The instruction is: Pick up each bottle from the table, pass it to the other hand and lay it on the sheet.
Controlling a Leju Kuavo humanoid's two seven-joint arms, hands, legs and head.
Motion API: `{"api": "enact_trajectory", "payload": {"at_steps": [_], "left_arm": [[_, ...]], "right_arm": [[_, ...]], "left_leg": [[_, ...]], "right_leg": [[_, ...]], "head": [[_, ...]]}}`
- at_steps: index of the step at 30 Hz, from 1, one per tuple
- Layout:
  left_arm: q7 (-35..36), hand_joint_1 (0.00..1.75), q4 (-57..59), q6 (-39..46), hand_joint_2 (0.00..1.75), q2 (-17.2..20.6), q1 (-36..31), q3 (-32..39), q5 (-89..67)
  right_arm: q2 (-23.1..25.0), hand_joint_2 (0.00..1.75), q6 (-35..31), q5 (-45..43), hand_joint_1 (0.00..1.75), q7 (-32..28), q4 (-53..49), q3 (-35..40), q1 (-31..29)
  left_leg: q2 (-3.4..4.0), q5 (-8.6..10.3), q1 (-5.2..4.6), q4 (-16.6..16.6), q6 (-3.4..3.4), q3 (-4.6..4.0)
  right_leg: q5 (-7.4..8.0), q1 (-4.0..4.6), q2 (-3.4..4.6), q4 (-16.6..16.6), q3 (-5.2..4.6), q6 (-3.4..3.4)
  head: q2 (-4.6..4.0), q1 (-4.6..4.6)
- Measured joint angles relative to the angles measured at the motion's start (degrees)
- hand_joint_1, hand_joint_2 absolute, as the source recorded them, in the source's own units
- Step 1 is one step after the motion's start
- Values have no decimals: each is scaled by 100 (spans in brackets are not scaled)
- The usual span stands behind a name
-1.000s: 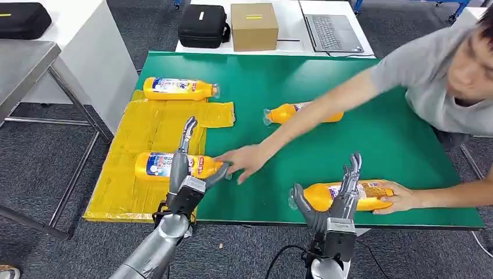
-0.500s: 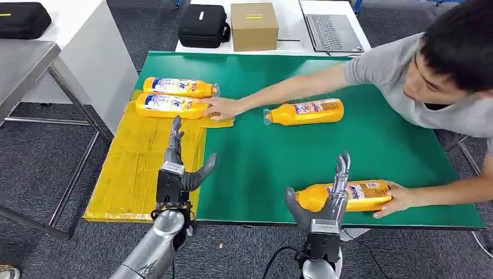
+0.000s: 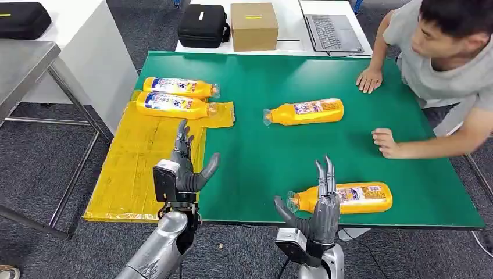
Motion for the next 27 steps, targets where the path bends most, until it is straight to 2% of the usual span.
{"api": "enact_trajectory", "payload": {"at_steps": [6, 14, 21, 27], "left_arm": [[9, 0, 0, -17, 175, 0, -4, 0, 48], [-138, 0, -6, -312, 175, 103, -40, 2, -26], [-116, 0, -201, -634, 175, 315, 81, 0, -472], [-101, 0, -356, -586, 175, 400, 223, 2, -577]], "right_arm": [[-52, 175, 0, 44, 0, 0, 190, -26, 8], [-341, 175, -4, 1160, 0, 30, 26, -327, 208], [-1070, 175, -7, 2657, 0, 1525, 122, -815, 244], [-1606, 175, 85, 3164, 0, 2388, 188, -885, 237]], "left_leg": [[0, 0, 0, 0, 0, 0], [-1, -1, -1, 0, 1, -1], [-1, -2, -5, 1, 2, -2], [0, -3, -3, 1, 2, -3]], "right_leg": [[0, 0, 0, 0, 0, 0], [0, -1, 0, 0, 1, 0], [0, -5, -1, -2, 1, 1], [0, -2, 0, -2, 0, 1]], "head": [[0, 0], [0, 0], [0, -2], [0, -2]]}}
